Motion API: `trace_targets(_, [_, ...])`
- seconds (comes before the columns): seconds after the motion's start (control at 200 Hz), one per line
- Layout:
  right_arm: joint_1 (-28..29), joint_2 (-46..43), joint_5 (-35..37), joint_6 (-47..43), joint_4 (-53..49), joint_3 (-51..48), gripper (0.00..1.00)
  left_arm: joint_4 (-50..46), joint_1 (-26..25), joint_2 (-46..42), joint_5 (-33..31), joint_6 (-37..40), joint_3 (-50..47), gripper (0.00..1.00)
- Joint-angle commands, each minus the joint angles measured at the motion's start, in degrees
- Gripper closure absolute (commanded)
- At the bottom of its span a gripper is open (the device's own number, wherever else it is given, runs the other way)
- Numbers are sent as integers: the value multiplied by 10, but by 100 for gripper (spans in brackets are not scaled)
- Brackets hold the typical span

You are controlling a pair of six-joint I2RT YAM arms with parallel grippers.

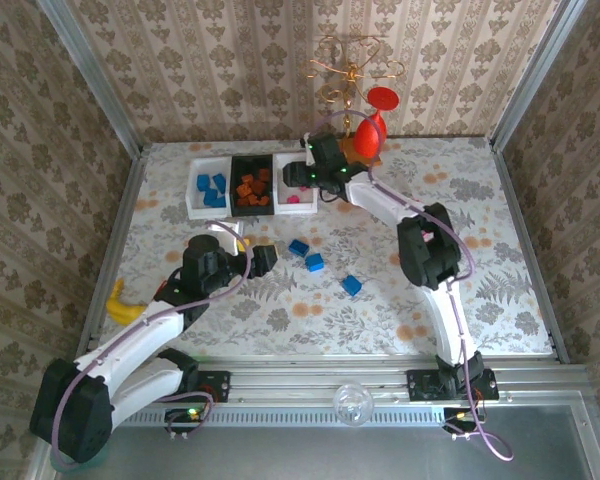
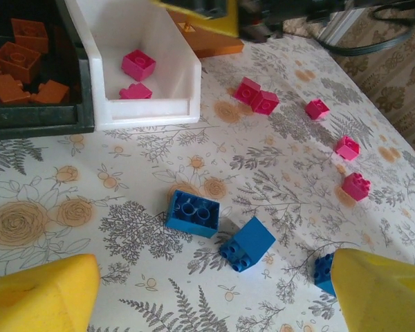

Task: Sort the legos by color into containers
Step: Pick up the lego from the top-center of the table.

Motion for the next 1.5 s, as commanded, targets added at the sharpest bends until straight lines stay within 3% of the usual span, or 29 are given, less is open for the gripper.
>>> trace_targets(0.0, [-8, -118, 7, -27, 31, -94, 29, 18, -12, 9, 18, -3, 4, 12])
trace_targets(0.25, [-51, -300, 84, -48, 32, -345, 24, 83, -70, 65, 45, 34, 24, 12])
trace_targets(0.445, [-119, -336, 98, -24, 46, -447, 22, 111, -99, 129, 52, 45, 54, 12])
trace_targets(0.625, [-132, -266, 141, -12, 32, -410, 21, 121, -105, 164, 59, 41, 69, 13])
trace_targets(0.795, [-129, -182, 112, 7, 44, -351, 21, 115, -107, 157, 51, 40, 64, 13])
trace_targets(1.025, [-126, -88, 127, 20, 24, -269, 23, 90, -106, 132, 29, 47, 59, 13])
trace_targets(1.245, [-128, -34, 135, 20, -17, -205, 30, 89, -107, 130, 23, 47, 57, 13])
trace_targets(1.495, [-132, -15, 126, 20, -38, -178, 47, 91, -106, 124, 17, 46, 49, 13])
